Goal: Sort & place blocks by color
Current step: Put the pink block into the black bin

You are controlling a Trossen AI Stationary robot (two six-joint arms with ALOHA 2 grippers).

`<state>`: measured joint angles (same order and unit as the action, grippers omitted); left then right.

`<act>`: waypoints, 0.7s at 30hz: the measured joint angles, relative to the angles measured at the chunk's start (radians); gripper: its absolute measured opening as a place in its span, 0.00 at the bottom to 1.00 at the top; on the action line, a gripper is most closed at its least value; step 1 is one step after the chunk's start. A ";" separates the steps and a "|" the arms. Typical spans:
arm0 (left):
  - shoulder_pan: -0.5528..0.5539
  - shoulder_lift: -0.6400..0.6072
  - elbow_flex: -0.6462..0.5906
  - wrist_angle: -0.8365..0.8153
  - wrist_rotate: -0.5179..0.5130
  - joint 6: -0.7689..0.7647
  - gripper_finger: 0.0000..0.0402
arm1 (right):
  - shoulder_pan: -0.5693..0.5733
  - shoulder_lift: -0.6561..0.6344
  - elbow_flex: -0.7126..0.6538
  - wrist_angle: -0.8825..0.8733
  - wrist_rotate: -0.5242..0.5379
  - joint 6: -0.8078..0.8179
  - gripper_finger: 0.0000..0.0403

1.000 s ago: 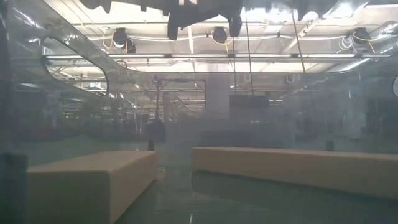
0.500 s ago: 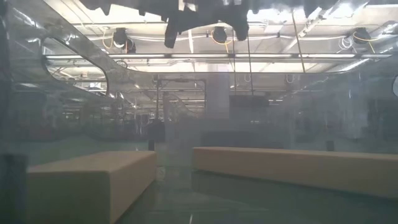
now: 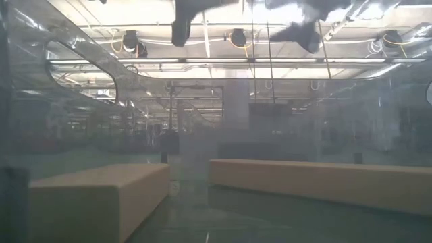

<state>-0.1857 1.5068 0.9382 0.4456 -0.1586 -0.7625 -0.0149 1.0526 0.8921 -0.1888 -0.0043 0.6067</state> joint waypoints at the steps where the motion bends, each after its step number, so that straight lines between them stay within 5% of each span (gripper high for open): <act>1: -0.018 0.005 0.000 0.013 -0.008 -0.024 0.33 | 0.003 -0.007 0.000 -0.040 0.000 0.028 0.65; 14: -0.244 0.133 0.002 0.128 -0.074 -0.415 0.33 | 0.118 -0.019 0.000 -0.457 -0.036 0.166 0.56; 21: -0.325 0.212 0.067 0.108 0.063 -0.585 0.33 | 0.173 -0.017 0.000 -0.535 -0.053 0.167 0.55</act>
<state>-0.5108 1.7191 1.0055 0.5535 -0.0953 -1.3477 0.1579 1.0351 0.8917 -0.7242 -0.0570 0.7734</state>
